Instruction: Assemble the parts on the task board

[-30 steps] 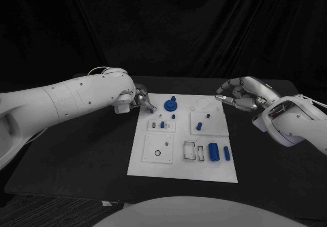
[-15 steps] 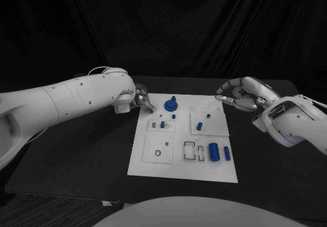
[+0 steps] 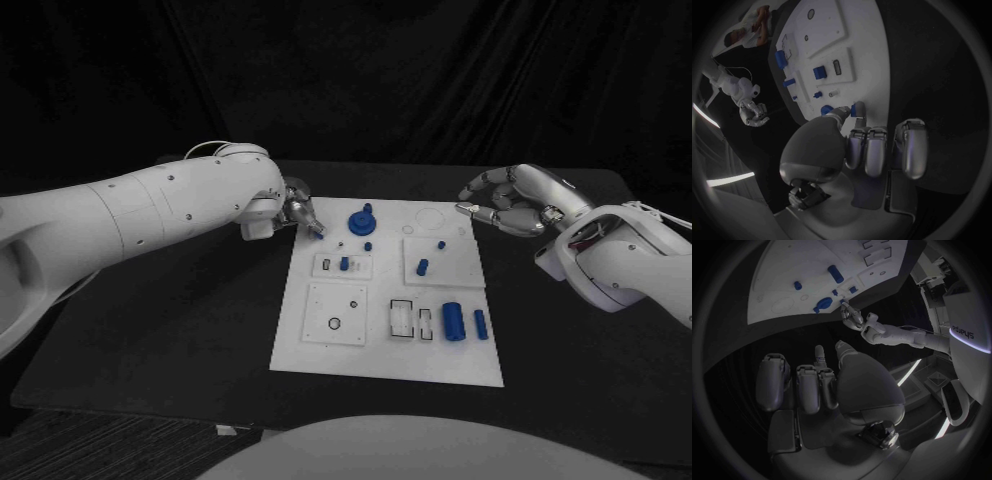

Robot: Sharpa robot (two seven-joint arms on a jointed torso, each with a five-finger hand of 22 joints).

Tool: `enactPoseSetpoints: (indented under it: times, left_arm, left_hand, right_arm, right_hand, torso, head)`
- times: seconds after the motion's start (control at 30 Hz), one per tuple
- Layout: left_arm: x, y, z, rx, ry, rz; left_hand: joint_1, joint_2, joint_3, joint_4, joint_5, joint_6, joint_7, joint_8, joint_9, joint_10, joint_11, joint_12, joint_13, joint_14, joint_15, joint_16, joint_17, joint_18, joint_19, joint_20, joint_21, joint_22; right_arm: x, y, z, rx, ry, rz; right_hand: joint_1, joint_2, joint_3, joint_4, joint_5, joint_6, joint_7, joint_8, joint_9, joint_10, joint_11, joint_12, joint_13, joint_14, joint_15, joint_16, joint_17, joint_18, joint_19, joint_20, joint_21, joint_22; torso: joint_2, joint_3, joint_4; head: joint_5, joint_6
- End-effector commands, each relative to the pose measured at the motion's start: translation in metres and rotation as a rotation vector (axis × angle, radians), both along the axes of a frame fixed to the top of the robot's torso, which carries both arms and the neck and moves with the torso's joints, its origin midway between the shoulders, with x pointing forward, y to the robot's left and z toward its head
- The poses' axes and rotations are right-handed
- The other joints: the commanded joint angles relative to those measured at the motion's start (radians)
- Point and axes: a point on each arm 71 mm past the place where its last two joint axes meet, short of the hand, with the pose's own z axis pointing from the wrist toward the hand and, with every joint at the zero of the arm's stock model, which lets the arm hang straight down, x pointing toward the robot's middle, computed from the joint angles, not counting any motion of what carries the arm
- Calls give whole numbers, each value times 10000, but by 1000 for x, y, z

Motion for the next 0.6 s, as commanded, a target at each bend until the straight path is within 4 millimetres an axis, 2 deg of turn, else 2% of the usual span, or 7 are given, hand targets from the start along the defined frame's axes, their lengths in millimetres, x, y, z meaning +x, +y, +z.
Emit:
enactPoseSetpoints:
  times: [0.03,0.2,0.33,0.6]
  left_arm:
    - [-2,-1,-2,-88,122,-157]
    - [-2,0,-3,-116,98,-147]
    - [-2,1,-2,-150,70,-141]
    - [-1,2,-1,-516,-193,-251]
  left_hand:
    - [-28,-176,336,-79,258,31,-15,-49,53,1044,5,26,2620,1038,18,26,2635,68,-94,-9,-60,2017]
    - [-129,-377,1168,-336,213,-6,3,-64,174,1044,4,26,2620,1038,25,26,2635,65,-88,2,-79,2035]
    - [-265,-491,1747,-532,342,-21,29,-49,282,1044,35,26,2620,1038,35,26,2635,68,-86,6,-95,2040]
    - [-484,-573,2742,-906,458,15,82,1,456,1044,65,26,2620,1038,55,26,2635,71,-90,30,-122,2039]
  right_arm:
    - [0,-1,-2,-60,168,-120]
    - [0,-1,-3,-74,206,-119]
    - [-1,-1,-4,-82,239,-119]
    - [-1,-1,-5,-106,299,-148]
  right_hand:
    - [82,19,63,-9,51,94,8,52,-15,1046,49,25,2634,744,64,-40,1298,156,-56,1,-35,1785]
    - [113,29,77,-19,98,96,8,53,-24,1046,50,25,2634,742,66,-43,1294,159,-61,2,-51,1781]
    - [126,32,82,-23,117,97,9,53,-27,1046,50,25,2634,741,66,-46,1289,160,-62,2,-55,1781]
    - [183,53,111,-41,200,105,8,57,-41,1046,50,25,2634,740,67,-49,1286,163,-68,3,-77,1776]
  torso:
    - [1,2,-1]
    - [-3,3,-4]
    - [-4,1,-2]
    - [-1,1,0]
  head:
    - [2,0]
    - [18,0]
    - [18,0]
    - [20,0]
